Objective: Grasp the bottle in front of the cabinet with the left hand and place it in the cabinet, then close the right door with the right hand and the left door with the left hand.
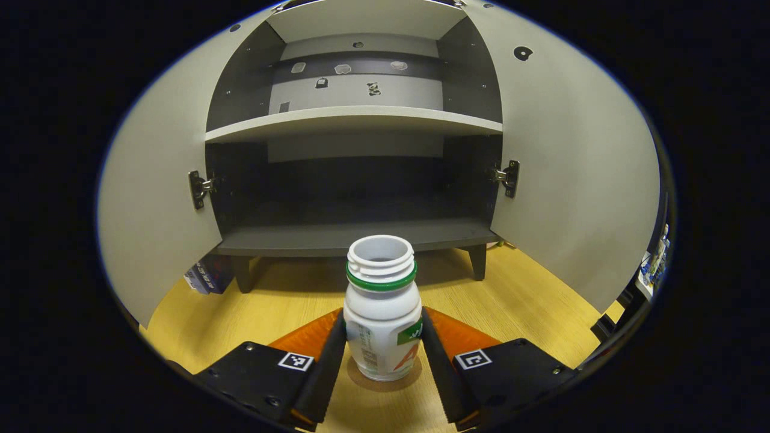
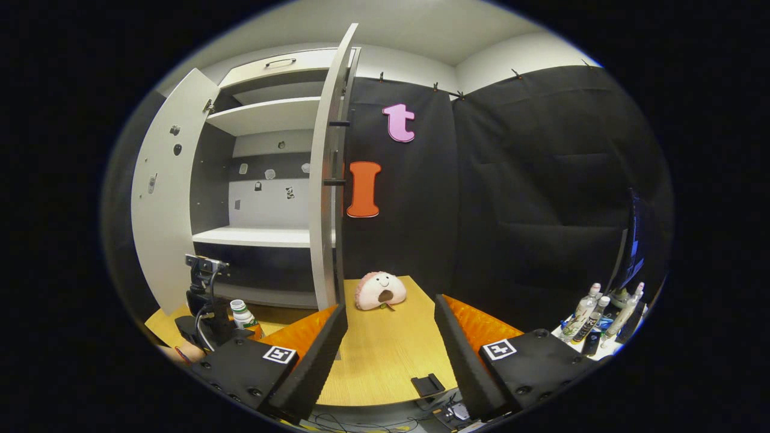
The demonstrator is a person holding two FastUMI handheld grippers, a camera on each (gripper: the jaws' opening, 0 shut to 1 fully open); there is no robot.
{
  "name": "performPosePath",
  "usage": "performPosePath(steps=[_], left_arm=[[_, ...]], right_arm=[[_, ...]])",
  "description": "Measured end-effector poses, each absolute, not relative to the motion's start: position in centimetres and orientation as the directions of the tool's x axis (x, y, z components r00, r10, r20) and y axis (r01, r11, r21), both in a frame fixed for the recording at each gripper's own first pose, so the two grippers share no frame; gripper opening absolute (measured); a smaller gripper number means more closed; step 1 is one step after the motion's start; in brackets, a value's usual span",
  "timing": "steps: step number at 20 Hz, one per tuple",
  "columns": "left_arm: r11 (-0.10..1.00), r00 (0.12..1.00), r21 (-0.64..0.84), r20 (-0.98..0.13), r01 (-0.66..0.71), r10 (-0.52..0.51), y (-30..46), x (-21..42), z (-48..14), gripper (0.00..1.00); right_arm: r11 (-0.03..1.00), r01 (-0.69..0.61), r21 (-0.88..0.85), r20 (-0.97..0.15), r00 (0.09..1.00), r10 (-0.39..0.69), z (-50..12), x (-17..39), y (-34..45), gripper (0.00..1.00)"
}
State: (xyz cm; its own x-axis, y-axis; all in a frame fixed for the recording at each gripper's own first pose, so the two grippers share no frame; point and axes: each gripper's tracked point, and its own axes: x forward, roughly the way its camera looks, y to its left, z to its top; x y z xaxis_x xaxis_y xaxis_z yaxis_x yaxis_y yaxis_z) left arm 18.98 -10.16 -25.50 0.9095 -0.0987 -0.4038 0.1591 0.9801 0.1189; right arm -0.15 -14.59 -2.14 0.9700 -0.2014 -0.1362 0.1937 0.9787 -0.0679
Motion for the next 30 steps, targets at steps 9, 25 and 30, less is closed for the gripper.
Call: performPosePath(steps=[9, 25, 30], left_arm=[[0.992, 0.927, 0.046, -0.362, 0.121, -0.097, -8.4, 19.3, -13.5, 0.70], [0.976, 0.969, 0.121, -0.192, 0.181, -0.156, -11.5, 27.0, 6.3, 0.70], [0.980, 0.974, 0.073, -0.145, 0.184, -0.172, -12.6, 31.5, 10.0, 0.70]], right_arm=[[0.995, 0.097, -0.020, -0.138, 0.985, -0.099, -2.8, 1.9, -14.1, 0.97], [0.989, 0.146, -0.007, -0.128, 0.981, -0.146, -3.4, 2.0, -18.5, 0.97], [0.983, 0.185, 0.007, -0.128, 0.975, -0.183, -3.3, 1.8, -20.2, 0.96]])
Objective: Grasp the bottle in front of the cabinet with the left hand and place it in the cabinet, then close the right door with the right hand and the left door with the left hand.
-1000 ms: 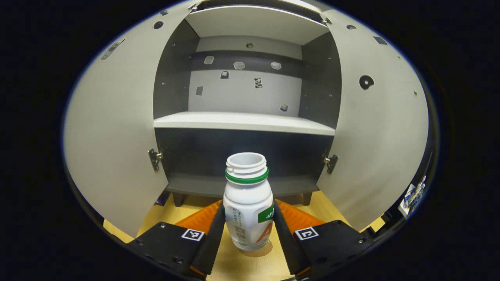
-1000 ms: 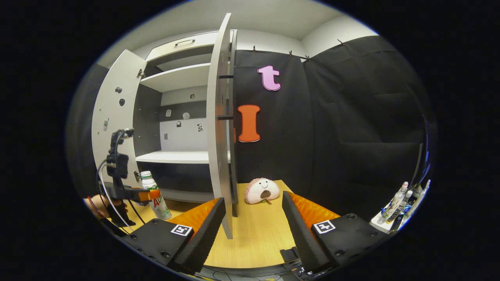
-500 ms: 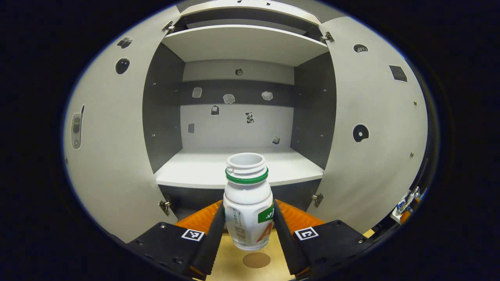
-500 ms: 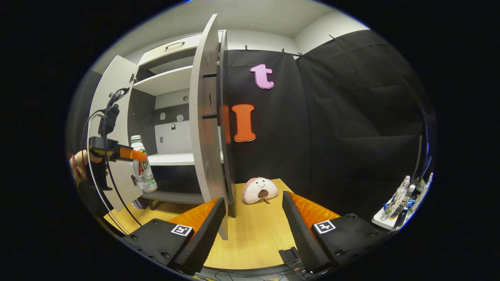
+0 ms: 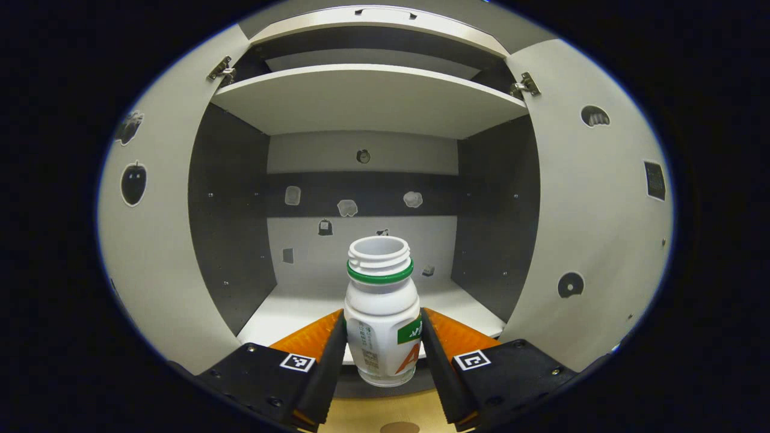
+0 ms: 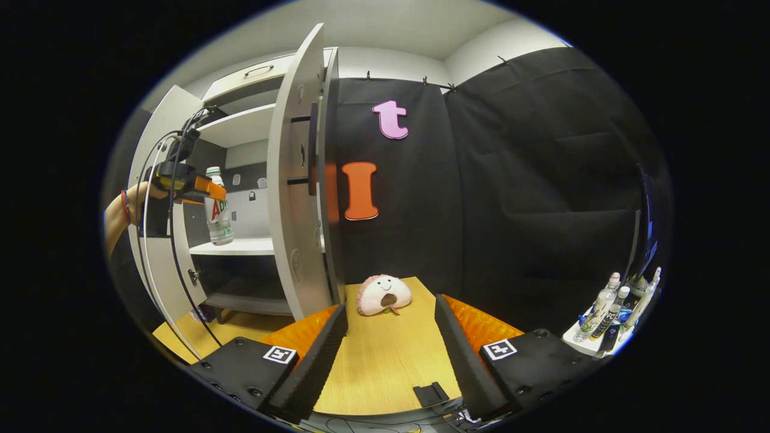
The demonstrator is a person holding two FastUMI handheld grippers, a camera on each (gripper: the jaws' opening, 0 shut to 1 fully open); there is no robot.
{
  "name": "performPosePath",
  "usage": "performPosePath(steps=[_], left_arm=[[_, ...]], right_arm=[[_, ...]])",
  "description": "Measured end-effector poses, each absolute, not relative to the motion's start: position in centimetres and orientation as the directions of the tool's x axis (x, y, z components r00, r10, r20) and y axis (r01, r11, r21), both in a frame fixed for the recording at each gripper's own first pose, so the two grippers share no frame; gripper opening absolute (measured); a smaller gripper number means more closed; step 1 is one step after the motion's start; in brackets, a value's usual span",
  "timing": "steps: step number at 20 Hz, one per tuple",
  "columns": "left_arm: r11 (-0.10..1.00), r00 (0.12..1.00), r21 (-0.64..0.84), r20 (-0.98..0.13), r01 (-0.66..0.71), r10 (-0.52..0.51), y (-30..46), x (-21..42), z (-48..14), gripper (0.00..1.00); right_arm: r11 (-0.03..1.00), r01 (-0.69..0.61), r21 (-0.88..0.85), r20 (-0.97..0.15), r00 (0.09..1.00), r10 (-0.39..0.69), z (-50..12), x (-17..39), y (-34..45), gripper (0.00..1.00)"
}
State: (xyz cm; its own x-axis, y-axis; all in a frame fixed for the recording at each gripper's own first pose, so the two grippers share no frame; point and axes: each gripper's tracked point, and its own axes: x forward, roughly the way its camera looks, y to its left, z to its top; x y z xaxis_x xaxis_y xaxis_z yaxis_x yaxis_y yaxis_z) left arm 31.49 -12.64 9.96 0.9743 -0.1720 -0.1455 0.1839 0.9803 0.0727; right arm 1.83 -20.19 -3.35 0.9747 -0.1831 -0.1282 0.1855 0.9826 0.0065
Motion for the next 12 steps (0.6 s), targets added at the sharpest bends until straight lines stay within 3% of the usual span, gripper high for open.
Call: performPosePath(steps=[6, 12], left_arm=[[0.976, 0.980, 0.163, -0.164, 0.143, -0.116, -11.8, 36.4, 9.8, 0.70], [0.983, 0.965, 0.118, -0.240, 0.140, -0.109, -11.1, 39.3, 6.6, 0.70]], right_arm=[[0.973, 0.232, 0.005, -0.127, 0.965, -0.230, -3.1, 1.9, -22.0, 0.96], [0.962, 0.272, -0.001, -0.138, 0.953, -0.270, -3.5, 1.9, -23.1, 0.96]])
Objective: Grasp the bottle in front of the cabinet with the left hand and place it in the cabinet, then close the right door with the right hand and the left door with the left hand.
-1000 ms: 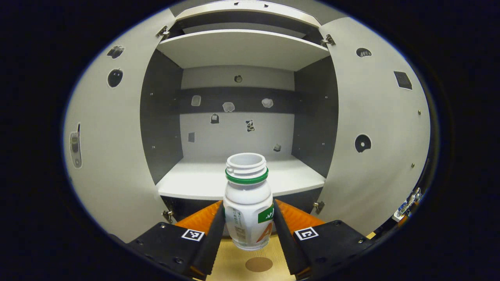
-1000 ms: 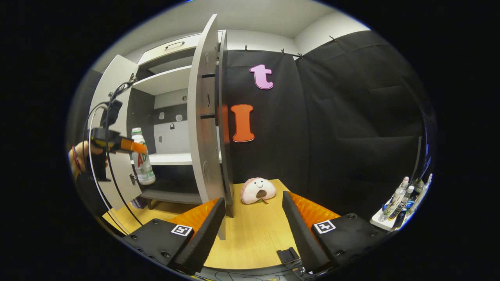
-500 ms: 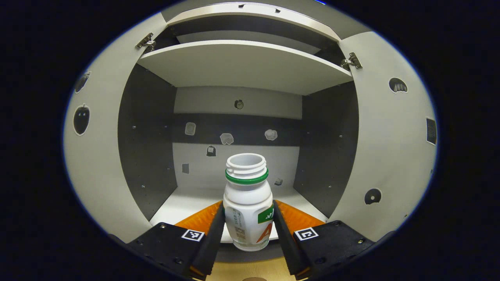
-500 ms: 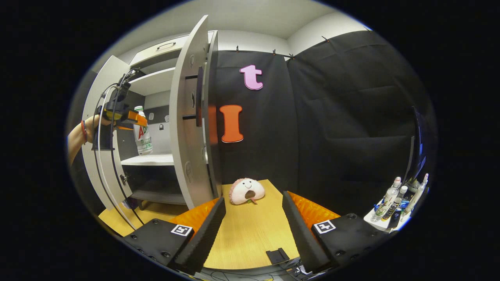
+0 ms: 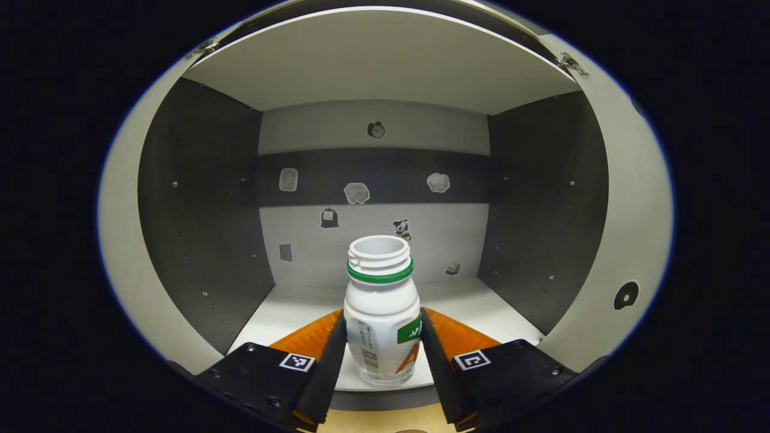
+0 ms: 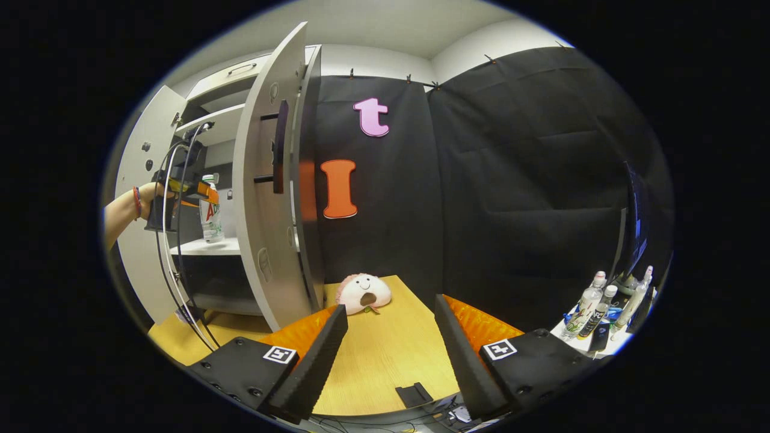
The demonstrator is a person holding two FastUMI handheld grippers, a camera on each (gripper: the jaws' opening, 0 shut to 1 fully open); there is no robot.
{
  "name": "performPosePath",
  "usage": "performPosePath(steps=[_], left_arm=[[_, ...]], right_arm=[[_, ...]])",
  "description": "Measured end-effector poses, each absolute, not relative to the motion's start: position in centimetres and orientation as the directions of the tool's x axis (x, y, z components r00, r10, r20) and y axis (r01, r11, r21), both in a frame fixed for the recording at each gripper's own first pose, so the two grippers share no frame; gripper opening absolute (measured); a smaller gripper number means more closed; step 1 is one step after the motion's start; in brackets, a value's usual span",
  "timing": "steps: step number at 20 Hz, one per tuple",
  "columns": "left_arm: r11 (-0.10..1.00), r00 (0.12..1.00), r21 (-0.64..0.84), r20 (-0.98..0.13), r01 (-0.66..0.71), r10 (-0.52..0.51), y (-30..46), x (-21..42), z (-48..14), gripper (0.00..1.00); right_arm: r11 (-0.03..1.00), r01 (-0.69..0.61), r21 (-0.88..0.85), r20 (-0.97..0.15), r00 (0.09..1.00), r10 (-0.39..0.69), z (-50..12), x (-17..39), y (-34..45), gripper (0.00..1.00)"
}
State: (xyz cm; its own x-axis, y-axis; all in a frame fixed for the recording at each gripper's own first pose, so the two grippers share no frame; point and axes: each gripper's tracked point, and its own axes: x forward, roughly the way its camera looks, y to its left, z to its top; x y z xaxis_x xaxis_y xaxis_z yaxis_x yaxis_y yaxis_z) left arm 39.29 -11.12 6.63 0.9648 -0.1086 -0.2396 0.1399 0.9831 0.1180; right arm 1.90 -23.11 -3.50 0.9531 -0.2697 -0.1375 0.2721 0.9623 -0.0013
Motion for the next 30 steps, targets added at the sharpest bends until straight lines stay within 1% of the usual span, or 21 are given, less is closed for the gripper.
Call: performPosePath(steps=[5, 7, 9, 12, 13, 15, 17, 19, 23, 30], left_arm=[[0.981, 0.965, 0.140, -0.243, 0.137, -0.100, -11.0, 39.9, 5.9, 0.71], [0.979, 0.967, 0.154, -0.238, 0.132, -0.093, -10.6, 39.7, 6.2, 0.74], [0.979, 0.969, 0.157, -0.227, 0.132, -0.095, -10.3, 39.3, 6.6, 0.80], [0.980, 0.975, 0.160, -0.208, 0.119, -0.084, -9.1, 38.1, 7.3, 0.95], [0.981, 0.977, 0.157, -0.199, 0.113, -0.080, -8.7, 37.5, 7.7, 0.96], [0.982, 0.979, 0.146, -0.187, 0.115, -0.087, -8.2, 35.7, 8.4, 0.97], [0.981, 0.980, 0.146, -0.172, 0.129, -0.103, -7.7, 33.1, 9.2, 0.97], [0.979, 0.985, 0.153, -0.128, 0.132, -0.113, -6.9, 30.0, 10.4, 0.97], [0.976, 0.989, 0.167, -0.086, 0.137, -0.124, -4.5, 22.0, 10.5, 0.96], [0.994, 0.996, 0.093, -0.068, 0.056, -0.050, 2.8, 8.4, 6.9, 0.96]], right_arm=[[0.959, 0.283, 0.001, -0.148, 0.949, -0.279, -3.9, 1.9, -22.9, 0.97], [0.960, 0.281, 0.002, -0.149, 0.949, -0.278, -4.0, 2.0, -22.8, 0.97], [0.961, 0.277, 0.005, -0.148, 0.950, -0.274, -4.1, 2.1, -22.6, 0.96], [0.964, 0.266, 0.004, -0.149, 0.953, -0.263, -3.7, 2.5, -20.9, 0.96], [0.965, 0.261, 0.001, -0.147, 0.955, -0.258, -3.6, 2.6, -20.5, 0.97], [0.968, 0.250, -0.010, -0.142, 0.958, -0.249, -3.7, 2.6, -20.0, 0.97], [0.971, 0.239, -0.020, -0.137, 0.961, -0.239, -3.5, 2.8, -19.3, 0.97], [0.974, 0.226, -0.023, -0.138, 0.964, -0.227, -3.5, 3.1, -18.5, 0.96], [0.976, 0.215, -0.045, -0.141, 0.966, -0.219, -3.5, 4.0, -17.6, 0.96], [0.976, 0.200, -0.080, -0.104, 0.973, -0.208, -2.3, 7.7, -17.1, 0.96]])
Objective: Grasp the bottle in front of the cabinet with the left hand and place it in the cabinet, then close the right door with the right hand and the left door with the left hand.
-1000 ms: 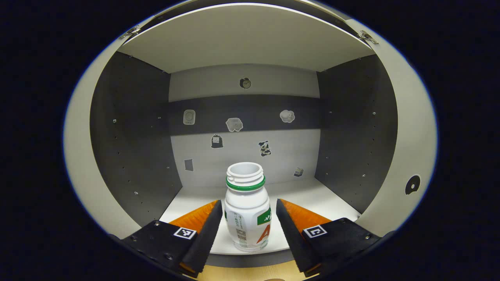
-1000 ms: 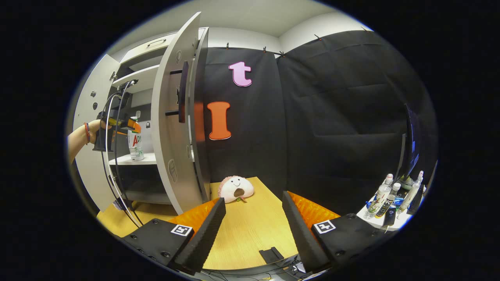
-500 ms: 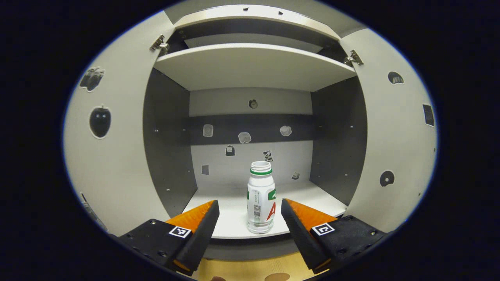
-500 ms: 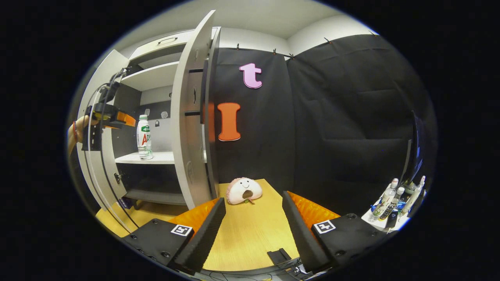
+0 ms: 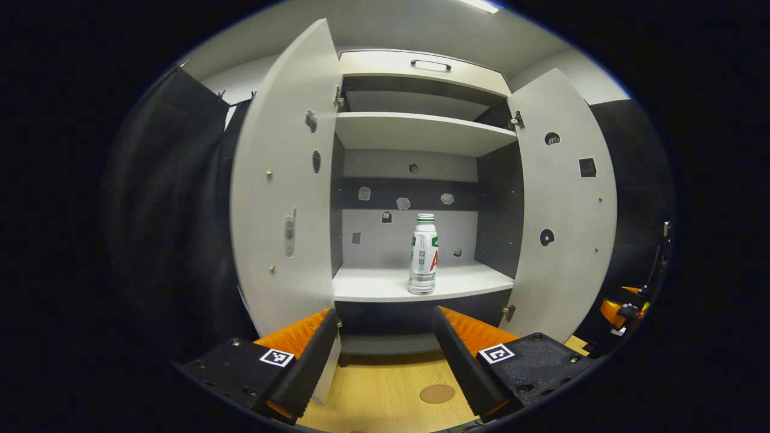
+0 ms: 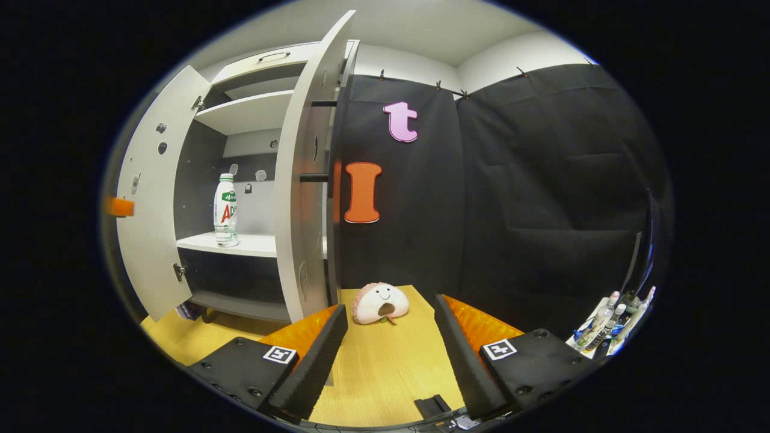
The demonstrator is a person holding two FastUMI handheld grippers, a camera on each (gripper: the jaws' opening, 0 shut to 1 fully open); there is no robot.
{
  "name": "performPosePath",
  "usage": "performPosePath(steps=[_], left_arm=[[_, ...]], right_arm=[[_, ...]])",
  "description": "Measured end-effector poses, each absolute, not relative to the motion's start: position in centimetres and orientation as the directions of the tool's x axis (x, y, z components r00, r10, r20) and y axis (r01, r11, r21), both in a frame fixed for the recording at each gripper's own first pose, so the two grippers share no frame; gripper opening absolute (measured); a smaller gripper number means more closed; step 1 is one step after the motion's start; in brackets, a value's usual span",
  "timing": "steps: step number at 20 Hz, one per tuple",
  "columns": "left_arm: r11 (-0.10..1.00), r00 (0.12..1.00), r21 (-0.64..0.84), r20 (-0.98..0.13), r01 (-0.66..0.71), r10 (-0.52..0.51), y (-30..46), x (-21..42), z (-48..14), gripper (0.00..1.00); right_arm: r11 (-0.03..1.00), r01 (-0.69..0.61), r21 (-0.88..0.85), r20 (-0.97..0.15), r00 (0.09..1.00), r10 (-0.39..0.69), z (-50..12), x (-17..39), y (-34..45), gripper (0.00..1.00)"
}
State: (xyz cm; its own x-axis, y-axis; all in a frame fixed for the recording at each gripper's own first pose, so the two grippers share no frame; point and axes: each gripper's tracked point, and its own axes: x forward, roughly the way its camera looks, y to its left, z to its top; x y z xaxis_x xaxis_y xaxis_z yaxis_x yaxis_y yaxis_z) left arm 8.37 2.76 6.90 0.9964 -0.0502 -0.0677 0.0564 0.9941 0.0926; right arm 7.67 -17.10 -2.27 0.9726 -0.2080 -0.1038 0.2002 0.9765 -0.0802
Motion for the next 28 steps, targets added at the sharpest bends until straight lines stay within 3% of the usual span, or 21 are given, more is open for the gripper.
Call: performPosePath(steps=[6, 12, 20, 28], left_arm=[[0.990, 0.990, 0.072, -0.068, -0.121, 0.126, 10.9, 0.9, 6.1, 0.94], [0.972, 0.969, -0.030, -0.093, -0.232, 0.228, 16.2, -1.8, 4.8, 0.95], [0.963, 0.961, -0.001, -0.054, -0.271, 0.270, 18.4, -2.3, 6.3, 0.95], [0.958, 0.957, 0.014, -0.056, -0.285, 0.286, 19.1, -3.4, 6.2, 0.95]], right_arm=[[0.981, 0.166, -0.099, -0.077, 0.982, -0.174, -0.9, 11.9, -15.8, 0.96], [0.982, 0.170, -0.084, -0.070, 0.982, -0.176, -0.5, 12.5, -15.8, 0.95], [0.998, 0.045, -0.037, -0.070, 0.996, -0.048, -0.9, 12.8, -9.1, 0.95], [0.991, -0.077, -0.105, -0.063, 0.996, 0.071, -0.8, 14.7, -2.4, 0.94]])
